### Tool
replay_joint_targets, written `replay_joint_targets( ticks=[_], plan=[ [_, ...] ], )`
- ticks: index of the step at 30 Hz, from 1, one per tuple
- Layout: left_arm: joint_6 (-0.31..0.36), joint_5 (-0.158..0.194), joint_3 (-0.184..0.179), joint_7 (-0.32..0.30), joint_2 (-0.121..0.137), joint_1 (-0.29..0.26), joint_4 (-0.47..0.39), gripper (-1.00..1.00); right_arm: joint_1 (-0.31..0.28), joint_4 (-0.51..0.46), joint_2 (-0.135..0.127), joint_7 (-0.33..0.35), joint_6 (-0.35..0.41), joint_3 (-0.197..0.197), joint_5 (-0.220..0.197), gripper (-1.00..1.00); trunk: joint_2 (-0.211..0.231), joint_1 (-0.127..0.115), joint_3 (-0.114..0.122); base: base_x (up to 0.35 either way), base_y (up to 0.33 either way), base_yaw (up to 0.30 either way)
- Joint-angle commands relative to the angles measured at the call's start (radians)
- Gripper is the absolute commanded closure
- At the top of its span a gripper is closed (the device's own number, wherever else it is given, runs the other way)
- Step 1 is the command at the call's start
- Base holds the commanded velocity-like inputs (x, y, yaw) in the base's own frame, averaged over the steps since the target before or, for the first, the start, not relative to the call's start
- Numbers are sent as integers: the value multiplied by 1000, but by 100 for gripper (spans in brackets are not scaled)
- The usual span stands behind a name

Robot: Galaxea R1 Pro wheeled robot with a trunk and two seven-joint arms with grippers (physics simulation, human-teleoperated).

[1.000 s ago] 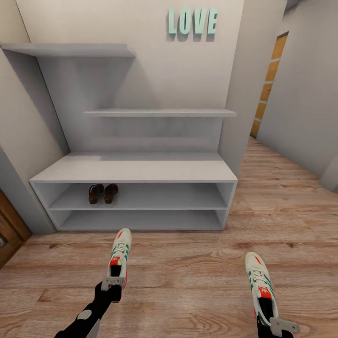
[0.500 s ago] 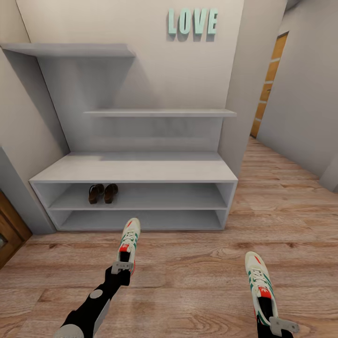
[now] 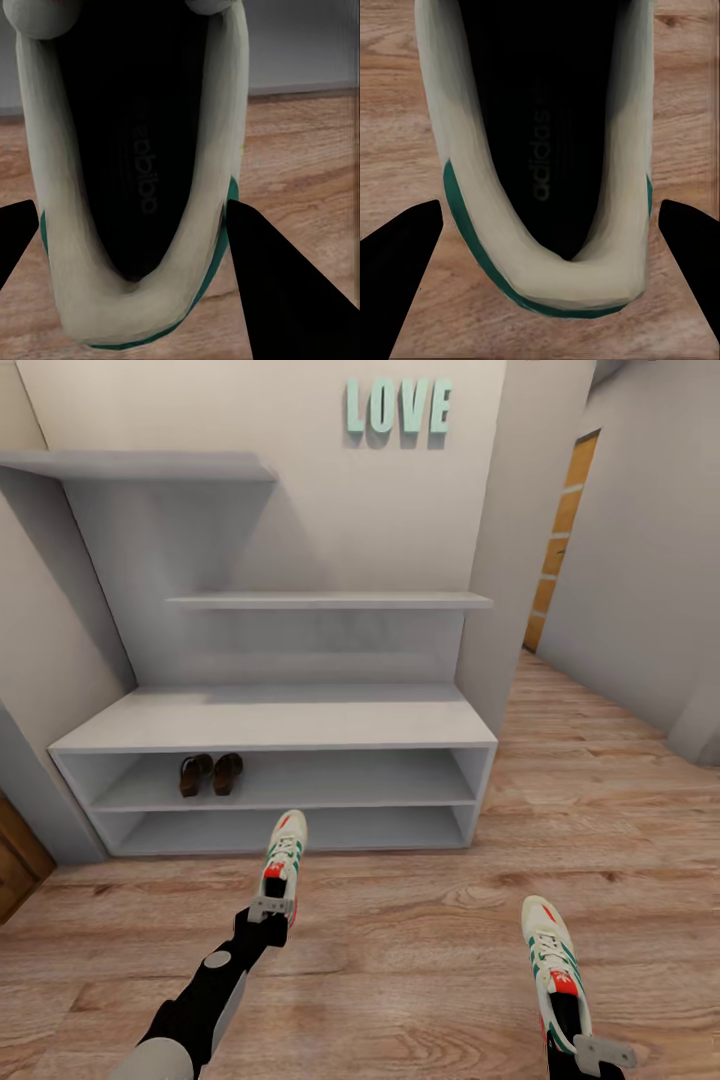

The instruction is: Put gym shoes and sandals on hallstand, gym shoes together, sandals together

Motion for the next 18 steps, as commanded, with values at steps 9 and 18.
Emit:
replay_joint_targets(
  ticks=[9, 18],
  plan=[
    [3, -12, 9, 1, 1, 0, -20, 100, -1, 1, 0, -7, -2, -5, 11, 100, 0, 0, -1, 0, 0, -208],
    [2, -12, 9, 3, 1, 1, -20, 100, -1, 1, 0, -7, -2, -5, 10, 100, 0, 0, -1, 0, 0, -22]
  ],
)
